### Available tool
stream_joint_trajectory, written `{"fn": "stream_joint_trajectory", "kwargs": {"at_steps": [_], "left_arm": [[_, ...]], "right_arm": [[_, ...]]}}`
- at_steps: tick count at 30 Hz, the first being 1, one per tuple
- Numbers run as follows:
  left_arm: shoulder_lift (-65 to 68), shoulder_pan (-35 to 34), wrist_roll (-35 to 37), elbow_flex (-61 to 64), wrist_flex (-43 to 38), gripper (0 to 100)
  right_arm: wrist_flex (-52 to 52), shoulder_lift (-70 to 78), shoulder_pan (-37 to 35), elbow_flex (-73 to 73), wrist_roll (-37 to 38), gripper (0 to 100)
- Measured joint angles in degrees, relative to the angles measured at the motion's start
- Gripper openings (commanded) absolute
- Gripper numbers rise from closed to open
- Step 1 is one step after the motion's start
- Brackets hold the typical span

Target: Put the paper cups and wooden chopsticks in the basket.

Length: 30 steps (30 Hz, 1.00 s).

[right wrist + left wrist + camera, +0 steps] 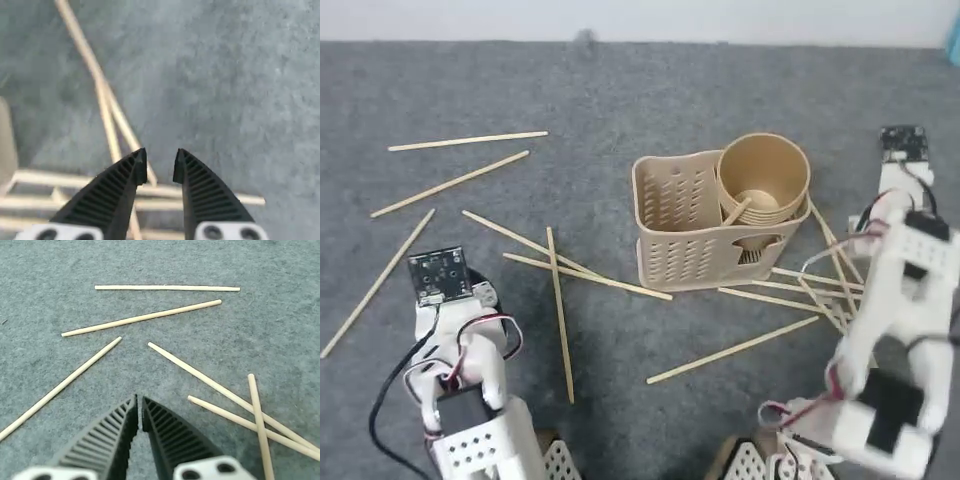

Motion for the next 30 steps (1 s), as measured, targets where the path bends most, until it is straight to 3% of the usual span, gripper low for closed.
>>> {"fn": "stream_joint_trajectory", "kwargs": {"at_steps": [10, 28, 30], "left_arm": [[0.0, 0.0, 0.0, 0.0, 0.0, 1], [0.0, 0.0, 0.0, 0.0, 0.0, 1], [0.0, 0.0, 0.0, 0.0, 0.0, 1]], "right_arm": [[2.11, 23.21, -4.66, -19.16, -0.62, 10.2], [0.97, 31.91, -8.62, -23.56, -1.23, 9.4], [0.97, 31.91, -8.62, -23.56, -1.23, 4.3]]}}
